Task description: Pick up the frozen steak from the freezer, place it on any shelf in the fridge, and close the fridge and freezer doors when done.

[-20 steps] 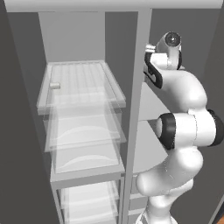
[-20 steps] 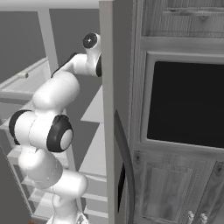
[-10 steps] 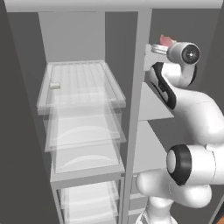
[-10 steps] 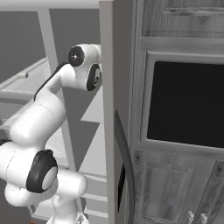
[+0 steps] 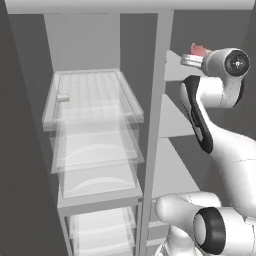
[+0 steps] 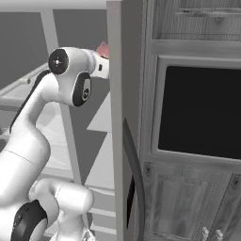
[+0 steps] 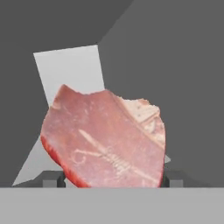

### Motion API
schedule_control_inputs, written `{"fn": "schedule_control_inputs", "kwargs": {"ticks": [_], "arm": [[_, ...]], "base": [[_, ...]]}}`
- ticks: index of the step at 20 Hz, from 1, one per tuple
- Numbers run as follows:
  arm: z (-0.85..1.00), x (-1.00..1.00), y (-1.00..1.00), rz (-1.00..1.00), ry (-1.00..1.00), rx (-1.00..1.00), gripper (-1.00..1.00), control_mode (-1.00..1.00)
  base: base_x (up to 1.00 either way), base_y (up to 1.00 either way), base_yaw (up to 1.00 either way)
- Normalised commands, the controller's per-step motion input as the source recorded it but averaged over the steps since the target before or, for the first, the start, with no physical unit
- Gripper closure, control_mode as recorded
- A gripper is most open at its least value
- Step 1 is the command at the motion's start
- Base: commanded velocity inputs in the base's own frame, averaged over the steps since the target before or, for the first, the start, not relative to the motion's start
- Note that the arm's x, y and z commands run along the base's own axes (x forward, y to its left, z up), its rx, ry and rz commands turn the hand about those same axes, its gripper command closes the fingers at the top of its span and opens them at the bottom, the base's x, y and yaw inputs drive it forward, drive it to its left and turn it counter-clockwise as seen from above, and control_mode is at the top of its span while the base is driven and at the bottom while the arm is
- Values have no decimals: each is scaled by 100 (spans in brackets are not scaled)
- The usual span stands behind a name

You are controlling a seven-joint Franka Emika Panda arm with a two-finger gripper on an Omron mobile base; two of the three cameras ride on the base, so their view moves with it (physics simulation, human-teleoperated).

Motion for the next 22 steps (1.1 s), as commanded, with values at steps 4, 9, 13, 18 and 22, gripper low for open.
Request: {"fn": "schedule_control_inputs", "kwargs": {"ticks": [4,9,13,18,22], "arm": [[0,-100,21,4,38,0,100,-100],[-65,-100,27,9,41,-2,100,-100],[-99,-100,44,13,38,-1,100,-100],[-27,-100,87,16,10,0,100,-100],[0,-88,100,23,-13,0,100,-100]], "base": [[0,0,0],[0,0,0],[0,0,0],[0,0,0],[0,0,0]]}}
